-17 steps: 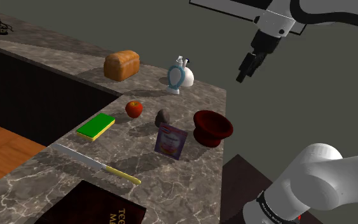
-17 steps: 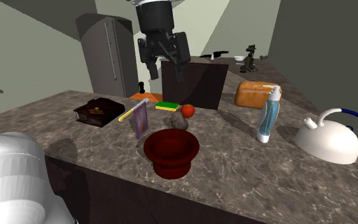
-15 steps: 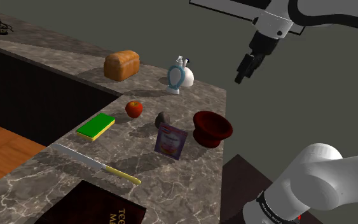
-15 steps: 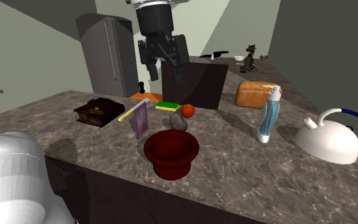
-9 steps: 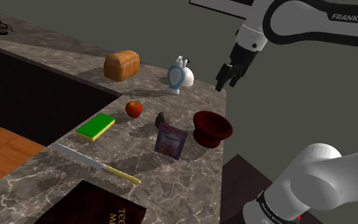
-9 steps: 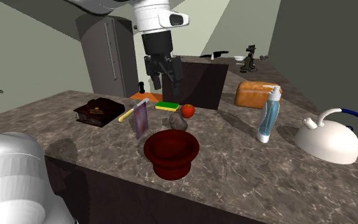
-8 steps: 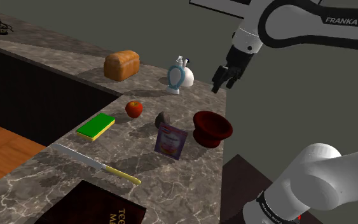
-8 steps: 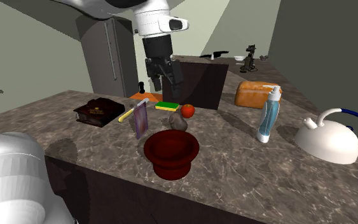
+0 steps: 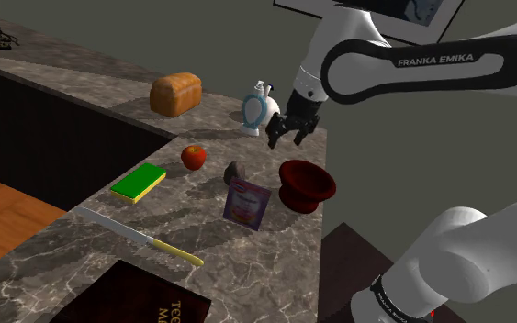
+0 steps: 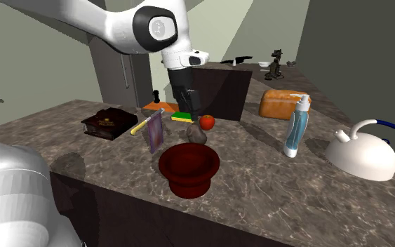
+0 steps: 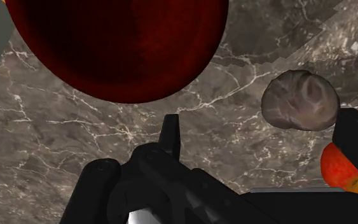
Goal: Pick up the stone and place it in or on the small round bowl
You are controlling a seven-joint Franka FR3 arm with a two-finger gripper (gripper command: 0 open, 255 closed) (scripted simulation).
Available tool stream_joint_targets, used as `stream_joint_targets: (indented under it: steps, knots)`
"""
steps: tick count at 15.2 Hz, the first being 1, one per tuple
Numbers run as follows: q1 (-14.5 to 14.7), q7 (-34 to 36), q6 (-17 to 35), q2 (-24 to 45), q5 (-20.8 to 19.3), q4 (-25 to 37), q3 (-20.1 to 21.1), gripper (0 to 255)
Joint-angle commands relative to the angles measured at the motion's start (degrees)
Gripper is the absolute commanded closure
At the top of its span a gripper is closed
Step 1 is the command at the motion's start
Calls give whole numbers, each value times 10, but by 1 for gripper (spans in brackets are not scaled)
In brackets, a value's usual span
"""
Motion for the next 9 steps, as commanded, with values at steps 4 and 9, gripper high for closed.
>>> stream_joint_targets:
  steps: [4, 9]
  knots:
    - [-8, 98, 82, 92, -2, 22, 43, 0]
    - [-18, 203, 151, 199, -35, 68, 77, 0]
